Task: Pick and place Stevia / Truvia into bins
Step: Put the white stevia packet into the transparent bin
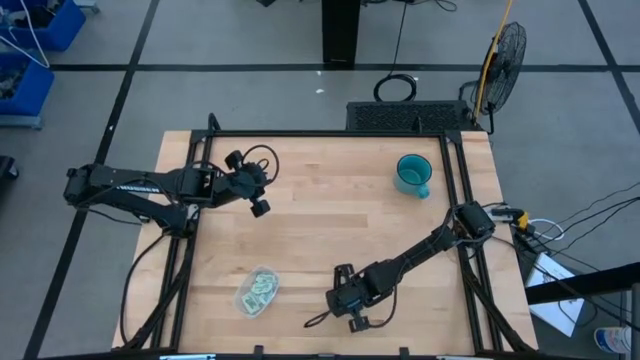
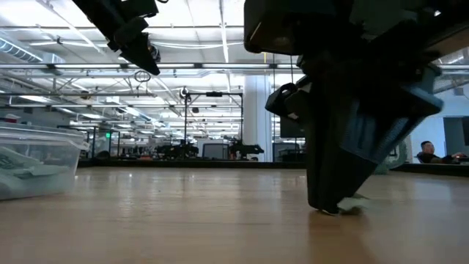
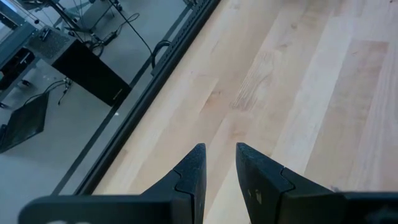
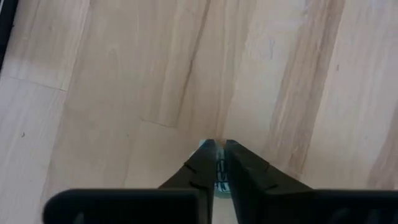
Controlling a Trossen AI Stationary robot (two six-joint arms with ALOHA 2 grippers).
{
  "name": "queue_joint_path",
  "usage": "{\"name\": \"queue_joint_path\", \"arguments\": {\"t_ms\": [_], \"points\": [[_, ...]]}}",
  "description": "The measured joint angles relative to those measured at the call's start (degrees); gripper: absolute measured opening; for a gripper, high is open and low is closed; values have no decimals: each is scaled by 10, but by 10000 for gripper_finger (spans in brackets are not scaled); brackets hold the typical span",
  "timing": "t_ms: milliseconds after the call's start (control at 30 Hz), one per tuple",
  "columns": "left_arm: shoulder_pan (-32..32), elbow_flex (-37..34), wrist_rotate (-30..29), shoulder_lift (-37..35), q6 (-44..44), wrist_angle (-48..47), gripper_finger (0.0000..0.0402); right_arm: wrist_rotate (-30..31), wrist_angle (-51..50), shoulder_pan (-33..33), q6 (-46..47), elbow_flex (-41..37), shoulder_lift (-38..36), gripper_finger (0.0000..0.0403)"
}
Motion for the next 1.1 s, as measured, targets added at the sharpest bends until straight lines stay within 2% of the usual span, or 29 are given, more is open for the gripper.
{"name": "queue_joint_path", "arguments": {"t_ms": [100,233,433,567,667,1100], "points": [[0,0,0,0,0,0,95,17,21,-11,-11,-1,1,14],[0,0,-1,0,0,0,95,36,98,-32,-54,-2,3,3],[0,0,-6,0,-21,21,95,92,326,-68,-156,-2,3,6],[0,0,-44,-9,-12,31,95,26,513,-103,-223,1,18,10],[0,0,-83,-23,-5,34,95,-30,606,-123,-237,0,42,11],[0,0,-92,-63,16,53,95,-121,672,-146,-240,38,112,12]]}}
